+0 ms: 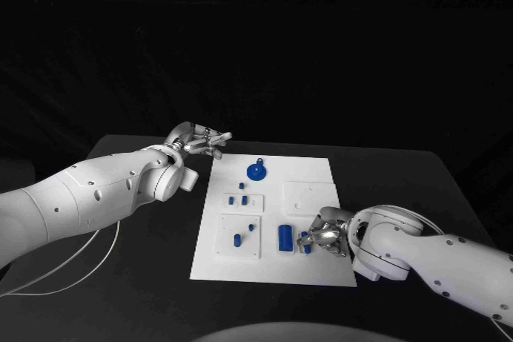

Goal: Assemble the parts on the task board

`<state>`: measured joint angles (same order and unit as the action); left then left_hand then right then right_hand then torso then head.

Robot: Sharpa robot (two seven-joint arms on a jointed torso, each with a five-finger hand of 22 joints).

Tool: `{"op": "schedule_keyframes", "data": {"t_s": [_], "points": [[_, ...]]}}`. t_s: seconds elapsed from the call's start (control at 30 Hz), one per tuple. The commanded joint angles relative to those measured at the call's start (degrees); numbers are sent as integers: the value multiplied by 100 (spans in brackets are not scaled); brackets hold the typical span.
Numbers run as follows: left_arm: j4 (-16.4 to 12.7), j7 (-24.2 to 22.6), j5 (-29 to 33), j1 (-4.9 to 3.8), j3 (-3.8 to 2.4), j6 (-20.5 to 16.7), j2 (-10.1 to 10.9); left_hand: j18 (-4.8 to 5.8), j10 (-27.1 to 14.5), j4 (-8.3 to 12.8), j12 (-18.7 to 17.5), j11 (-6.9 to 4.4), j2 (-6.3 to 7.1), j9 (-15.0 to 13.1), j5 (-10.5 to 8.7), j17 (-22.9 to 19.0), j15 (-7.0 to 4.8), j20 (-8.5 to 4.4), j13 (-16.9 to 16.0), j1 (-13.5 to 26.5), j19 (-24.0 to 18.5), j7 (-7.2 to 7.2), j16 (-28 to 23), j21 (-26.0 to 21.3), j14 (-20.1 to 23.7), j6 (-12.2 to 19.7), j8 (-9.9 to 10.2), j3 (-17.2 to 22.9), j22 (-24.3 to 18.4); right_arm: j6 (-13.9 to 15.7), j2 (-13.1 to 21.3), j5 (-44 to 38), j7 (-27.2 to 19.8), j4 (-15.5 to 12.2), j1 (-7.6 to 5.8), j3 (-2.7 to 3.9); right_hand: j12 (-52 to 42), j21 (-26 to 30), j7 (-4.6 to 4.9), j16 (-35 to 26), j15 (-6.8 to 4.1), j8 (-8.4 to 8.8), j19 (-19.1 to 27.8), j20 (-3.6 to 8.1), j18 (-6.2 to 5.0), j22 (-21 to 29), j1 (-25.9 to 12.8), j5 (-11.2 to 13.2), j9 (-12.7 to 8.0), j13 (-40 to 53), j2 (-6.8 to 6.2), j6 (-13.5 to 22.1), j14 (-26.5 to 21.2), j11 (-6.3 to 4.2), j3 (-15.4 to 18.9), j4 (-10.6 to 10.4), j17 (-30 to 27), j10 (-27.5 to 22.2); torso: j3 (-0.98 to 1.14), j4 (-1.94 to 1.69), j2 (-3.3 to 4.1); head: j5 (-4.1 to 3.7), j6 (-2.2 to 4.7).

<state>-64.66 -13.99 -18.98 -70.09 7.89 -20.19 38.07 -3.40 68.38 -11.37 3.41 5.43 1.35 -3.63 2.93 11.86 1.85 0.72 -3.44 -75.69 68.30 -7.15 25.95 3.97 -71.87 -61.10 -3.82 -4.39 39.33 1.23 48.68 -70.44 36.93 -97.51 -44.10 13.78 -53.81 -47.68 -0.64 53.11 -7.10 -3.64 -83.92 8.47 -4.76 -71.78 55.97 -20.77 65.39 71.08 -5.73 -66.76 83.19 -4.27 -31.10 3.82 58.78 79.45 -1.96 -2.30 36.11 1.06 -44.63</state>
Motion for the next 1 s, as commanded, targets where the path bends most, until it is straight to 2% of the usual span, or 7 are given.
{"op": "schedule_keyframes", "data": {"t_s": [0.03, 0.13, 0.2, 0.27, 0.4, 0.43, 1.0], "points": [[-15, -22, 28, 15, -4, 43, -2, 73, -49, 8, 18, -5, -28, -8, -22, 9, 12, -10, -8, -3, 40, -9, -38, 20, -40, 44, 10, -10, -20, 7, -21, 8, -60, 7, 21, -16, 14, 37, -35, -32, -19, -4, -323, 2, 80, 10, 18, 169, -33, -4, -26, -18, 17, -31, -386, 440, -8, -4, 0, 0, 2, 5, -4], [-15, -21, 28, 15, -4, 44, -3, 73, -49, 8, 18, -5, -28, -8, -22, 9, 12, -10, -8, -3, 40, -9, -38, 20, -40, 44, 10, -10, -20, 28, -28, 23, -66, 21, 22, -16, 19, 44, -47, -38, -21, -1, -324, 3, 78, 16, 21, 429, -138, -2, -56, -67, 16, -40, -106, 276, -12, -21, -1, 0, -1, 10, -6], [-15, -21, 28, 15, -4, 44, -2, 73, -49, 8, 18, -5, -28, -8, -22, 9, 12, -10, -8, -3, 40, -9, -38, 20, -40, 44, 10, -10, -20, 37, -30, 34, -70, 30, 22, -16, 40, 51, -53, -44, -15, -2, -324, 3, 77, 22, 28, 690, -206, -14, -116, -87, 16, -35, 61, 152, -16, -34, -1, -1, -2, 12, -6], [-15, -20, 28, 15, -4, 43, -1, 73, -49, 8, 18, -5, -28, -8, -22, 9, 12, -10, -8, -3, 40, -9, -38, 20, -40, 44, 10, -10, -20, 43, -32, 44, -74, 37, 22, -16, 54, 61, -49, -53, -14, -2, -323, 0, 72, 30, 77, 754, -281, -25, -191, -104, 16, -31, 244, -28, -22, -41, 0, -2, -1, 15, -9], [-14, -19, 28, 15, -4, 42, 0, 73, -50, 4, 18, -5, -24, -8, -22, 9, 12, -10, -8, 0, 41, -10, -37, 21, -40, 46, 11, -8, -21, 49, -33, 54, -81, 42, 22, -16, 76, 72, -37, -71, -9, -5, -322, -6, 64, 40, 173, 842, -360, -45, -300, -121, 15, -21, 481, -297, -32, -50, -1, 1, -1, 21, -12], [-14, -19, 28, 15, -4, 43, 0, 72, -51, -2, 18, -5, -19, -8, -22, 10, 12, -11, -8, 3, 42, -10, -37, 21, -41, 48, 11, -6, -24, 50, -34, 57, -83, 43, 22, -16, 71, 79, -35, -82, -6, -6, -324, -9, 61, 48, 259, 853, -386, -48, -334, -125, 14, -23, 538, -421, -36, -47, -1, 2, 0, 21, -11], [-13, -10, 27, 15, -4, 56, -3, 72, -52, -9, 17, -4, 1, -8, -22, 9, 13, -10, -8, 3, 42, -11, -38, 21, -39, 52, 10, 1, -27, 118, -15, 144, -133, 48, 22, -16, 77, 71, -18, -88, 0, -9, -325, -16, 41, 65, 26, 932, -312, -69, -429, -145, 21, -8, 767, -902, -31, -48, 2, 4, 1, 10, 6]]}}
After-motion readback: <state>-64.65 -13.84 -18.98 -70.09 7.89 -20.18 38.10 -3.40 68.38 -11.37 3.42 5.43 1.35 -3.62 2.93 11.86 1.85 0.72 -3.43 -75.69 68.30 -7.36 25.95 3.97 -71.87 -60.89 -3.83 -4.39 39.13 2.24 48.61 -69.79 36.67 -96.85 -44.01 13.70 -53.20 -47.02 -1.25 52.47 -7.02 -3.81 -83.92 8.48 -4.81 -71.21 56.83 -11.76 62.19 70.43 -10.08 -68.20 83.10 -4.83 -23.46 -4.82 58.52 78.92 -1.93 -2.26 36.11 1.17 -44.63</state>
